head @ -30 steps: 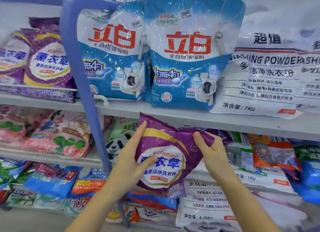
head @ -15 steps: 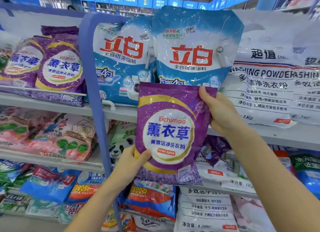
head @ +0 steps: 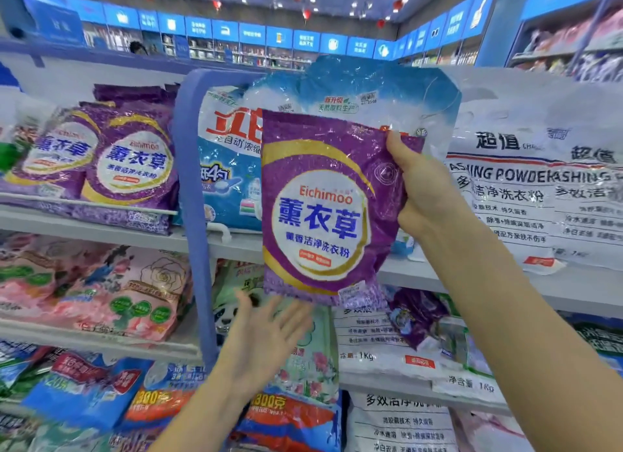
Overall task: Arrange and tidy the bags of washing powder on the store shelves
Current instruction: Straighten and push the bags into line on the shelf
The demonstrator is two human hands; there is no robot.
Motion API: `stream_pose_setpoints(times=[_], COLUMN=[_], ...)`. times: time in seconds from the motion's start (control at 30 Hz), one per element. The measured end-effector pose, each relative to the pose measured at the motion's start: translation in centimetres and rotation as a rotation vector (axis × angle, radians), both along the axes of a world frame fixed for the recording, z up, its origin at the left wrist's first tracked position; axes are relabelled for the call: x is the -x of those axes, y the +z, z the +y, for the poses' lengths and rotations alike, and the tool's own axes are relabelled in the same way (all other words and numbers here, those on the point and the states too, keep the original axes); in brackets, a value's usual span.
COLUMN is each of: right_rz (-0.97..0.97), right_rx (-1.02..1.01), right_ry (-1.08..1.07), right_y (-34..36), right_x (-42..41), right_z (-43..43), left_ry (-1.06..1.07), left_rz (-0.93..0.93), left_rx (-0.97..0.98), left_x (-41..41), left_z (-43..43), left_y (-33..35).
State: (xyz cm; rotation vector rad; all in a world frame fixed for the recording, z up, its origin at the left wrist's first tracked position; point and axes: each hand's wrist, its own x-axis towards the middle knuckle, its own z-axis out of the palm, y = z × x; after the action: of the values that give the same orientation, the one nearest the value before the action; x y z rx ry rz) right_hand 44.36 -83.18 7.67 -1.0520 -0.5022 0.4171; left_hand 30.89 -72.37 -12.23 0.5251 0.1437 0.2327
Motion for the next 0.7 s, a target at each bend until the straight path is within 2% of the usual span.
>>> stream_pose_setpoints(times=[0.07,0.17,0.27,0.37,0.47,0.6,0.67,0.7], right_rz=[-0.018,-0.002,0.036,0.042,0.006,-0.039,-0.124,-0.164], right_rx=[-0.059,-0.077,-0.036,-0.007,0.044,0.123,0.146,0.15], right_ry=[-0.014,-0.044,-0.059,-0.098,-0.168,-0.121,-0.054,-0.021], right_y=[1.1,1.9,1.8,2.0,3.0,3.1,3.2,3.3], right_x=[0.3,-0.1,-0.6,-1.4,-2.6,-2.9,-2.2,-1.9], right_z=[0.6,1.3,1.6,1.1,0.3,-0.2,-0.2,-0.2], left_ry=[-0.1,-0.168,-0.095,0.016,0.082,0.126,0.125,0.112], left_rz=[-0.026,-0.122,-0.151,-0.075,-0.026,-0.012,-0.006,-0.027], left_rx=[0.08,0.009,-0.056,-0.088,-0.284,-0.474,-0.479,-0.407], left_x=[-0.4,-2.0,-3.8,-4.9,-4.5,-4.3,-4.1,-4.0], left_z=[-2.1,-4.9,-5.9,-6.3,-6.2,-6.2,-6.3,-6.1], left_y=[-0.4,1.8,5.2,5.7,5.2,4.6,3.9,3.3])
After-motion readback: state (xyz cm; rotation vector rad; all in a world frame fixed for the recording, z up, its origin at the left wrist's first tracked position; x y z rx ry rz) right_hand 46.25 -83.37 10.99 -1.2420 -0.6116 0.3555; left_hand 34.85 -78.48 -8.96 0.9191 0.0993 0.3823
